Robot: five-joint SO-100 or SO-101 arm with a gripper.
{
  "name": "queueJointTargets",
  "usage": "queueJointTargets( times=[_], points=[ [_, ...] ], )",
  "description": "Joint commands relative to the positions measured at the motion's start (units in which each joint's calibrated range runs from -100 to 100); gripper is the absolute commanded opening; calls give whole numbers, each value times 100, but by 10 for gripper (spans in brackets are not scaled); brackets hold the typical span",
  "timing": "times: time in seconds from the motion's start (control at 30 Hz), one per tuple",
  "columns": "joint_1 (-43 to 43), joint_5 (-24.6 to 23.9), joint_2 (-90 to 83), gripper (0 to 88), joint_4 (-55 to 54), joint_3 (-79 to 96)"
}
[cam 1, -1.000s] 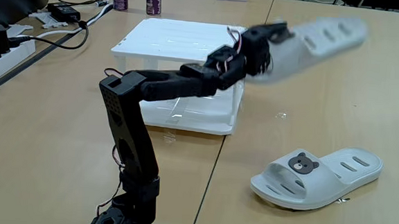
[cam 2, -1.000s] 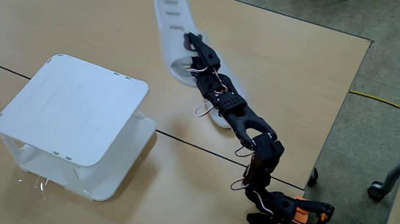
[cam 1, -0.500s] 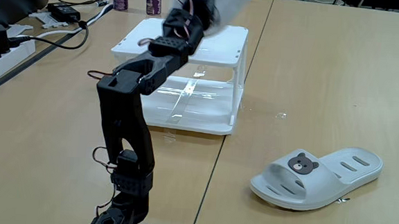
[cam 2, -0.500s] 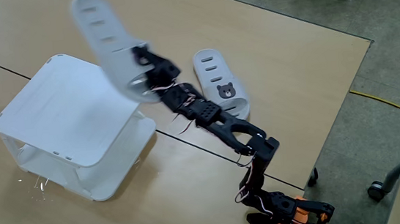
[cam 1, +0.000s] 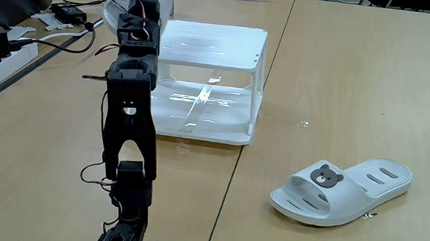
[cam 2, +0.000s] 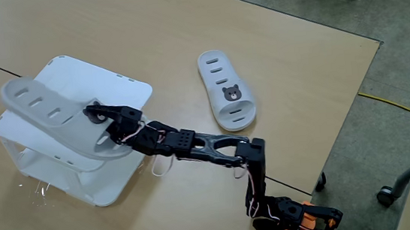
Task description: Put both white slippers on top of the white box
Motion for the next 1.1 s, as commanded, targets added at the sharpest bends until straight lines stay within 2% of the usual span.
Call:
queueJointTargets(
  times=[0.0,0.3,0.6,0.63,0.73,0.8,1.0,1.07],
  points=[
    [52,42,539,8,-22,-1499],
    [348,42,2095,8,-13,-3411],
    [364,42,2230,16,-13,-3420],
    [356,42,2230,30,-13,-3339],
    [373,42,2196,177,-13,-3122],
    [373,42,2188,224,-13,-3059],
    [381,42,2163,237,-13,-2554],
    [389,42,2163,272,-13,-2410]
  ],
)
